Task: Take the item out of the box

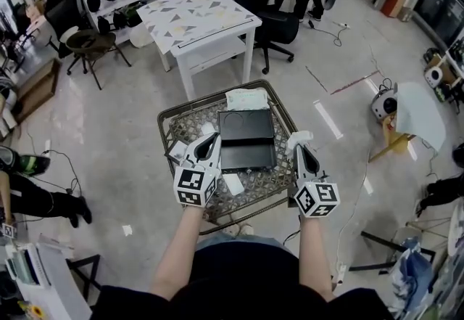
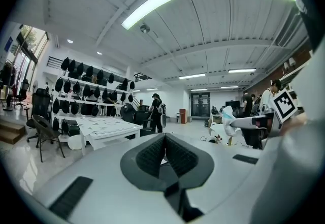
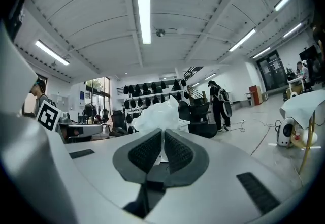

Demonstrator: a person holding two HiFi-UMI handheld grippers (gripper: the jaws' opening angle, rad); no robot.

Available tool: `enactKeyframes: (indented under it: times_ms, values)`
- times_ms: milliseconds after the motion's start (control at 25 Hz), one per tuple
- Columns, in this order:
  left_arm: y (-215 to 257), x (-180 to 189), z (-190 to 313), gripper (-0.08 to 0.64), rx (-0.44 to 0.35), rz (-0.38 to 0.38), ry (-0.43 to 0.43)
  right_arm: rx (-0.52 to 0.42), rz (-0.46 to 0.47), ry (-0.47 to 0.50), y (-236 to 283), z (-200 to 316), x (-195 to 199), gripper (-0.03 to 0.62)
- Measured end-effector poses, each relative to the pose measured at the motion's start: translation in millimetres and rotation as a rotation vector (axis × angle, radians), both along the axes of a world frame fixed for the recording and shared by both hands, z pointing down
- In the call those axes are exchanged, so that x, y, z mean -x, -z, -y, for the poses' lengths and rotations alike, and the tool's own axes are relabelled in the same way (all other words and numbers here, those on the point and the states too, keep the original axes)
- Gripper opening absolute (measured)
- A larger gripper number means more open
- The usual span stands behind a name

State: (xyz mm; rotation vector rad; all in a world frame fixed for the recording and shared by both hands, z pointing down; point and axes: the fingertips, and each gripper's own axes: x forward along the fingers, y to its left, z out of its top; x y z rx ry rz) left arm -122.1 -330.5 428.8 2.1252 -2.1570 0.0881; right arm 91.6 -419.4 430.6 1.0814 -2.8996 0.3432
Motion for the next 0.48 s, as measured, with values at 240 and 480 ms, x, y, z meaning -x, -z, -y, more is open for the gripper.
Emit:
enactKeyframes:
  times_ms: [240,480]
  values:
    - [0.1,-0.5,-3.3,0.02,-0.001,-0.001,-0.011,-0.017,-0.012,-0.023,4.0,-6.4,-0.4,0.017]
    - [-3.2,-7.3,-2.3,0.02,0.005,-0.005,-0.025,-0.014,-0.009,-0.017,5.1,-9.5,-0.9,0.017]
